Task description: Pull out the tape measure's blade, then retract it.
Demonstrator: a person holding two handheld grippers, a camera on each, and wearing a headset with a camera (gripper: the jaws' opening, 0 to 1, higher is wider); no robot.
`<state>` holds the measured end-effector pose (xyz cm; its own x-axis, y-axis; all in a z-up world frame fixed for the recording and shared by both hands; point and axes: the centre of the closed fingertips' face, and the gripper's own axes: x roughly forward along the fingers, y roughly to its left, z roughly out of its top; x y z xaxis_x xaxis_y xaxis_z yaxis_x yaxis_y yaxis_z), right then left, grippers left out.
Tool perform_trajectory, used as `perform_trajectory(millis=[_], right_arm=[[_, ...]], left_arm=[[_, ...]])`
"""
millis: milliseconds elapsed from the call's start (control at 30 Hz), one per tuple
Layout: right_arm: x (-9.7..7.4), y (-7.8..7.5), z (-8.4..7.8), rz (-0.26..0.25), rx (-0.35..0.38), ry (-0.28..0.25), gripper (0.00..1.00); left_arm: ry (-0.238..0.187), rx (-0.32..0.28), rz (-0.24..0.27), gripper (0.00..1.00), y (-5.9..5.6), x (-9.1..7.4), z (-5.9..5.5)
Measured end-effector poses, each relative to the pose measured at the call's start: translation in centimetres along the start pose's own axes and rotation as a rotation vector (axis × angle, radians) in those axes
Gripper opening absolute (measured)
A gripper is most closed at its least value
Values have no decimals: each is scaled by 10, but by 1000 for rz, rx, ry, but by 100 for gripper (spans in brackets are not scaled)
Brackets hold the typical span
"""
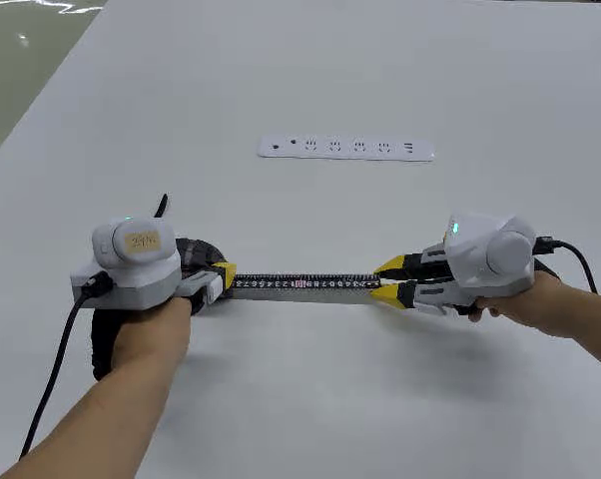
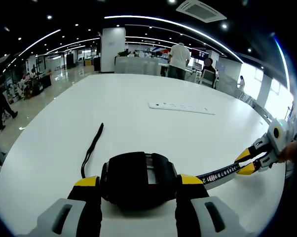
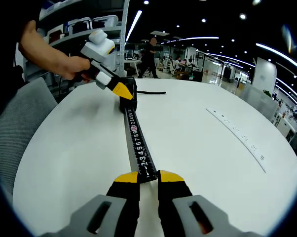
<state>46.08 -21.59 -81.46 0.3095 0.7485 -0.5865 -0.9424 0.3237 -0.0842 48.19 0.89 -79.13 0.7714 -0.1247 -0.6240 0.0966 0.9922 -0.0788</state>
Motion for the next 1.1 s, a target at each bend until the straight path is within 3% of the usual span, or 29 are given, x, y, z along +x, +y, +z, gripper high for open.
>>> perform_trajectory(millis=[1100], right_arm=[[35, 12, 26, 24, 32, -31, 11]], left_arm=[[4, -21, -11, 57, 2, 0, 1]])
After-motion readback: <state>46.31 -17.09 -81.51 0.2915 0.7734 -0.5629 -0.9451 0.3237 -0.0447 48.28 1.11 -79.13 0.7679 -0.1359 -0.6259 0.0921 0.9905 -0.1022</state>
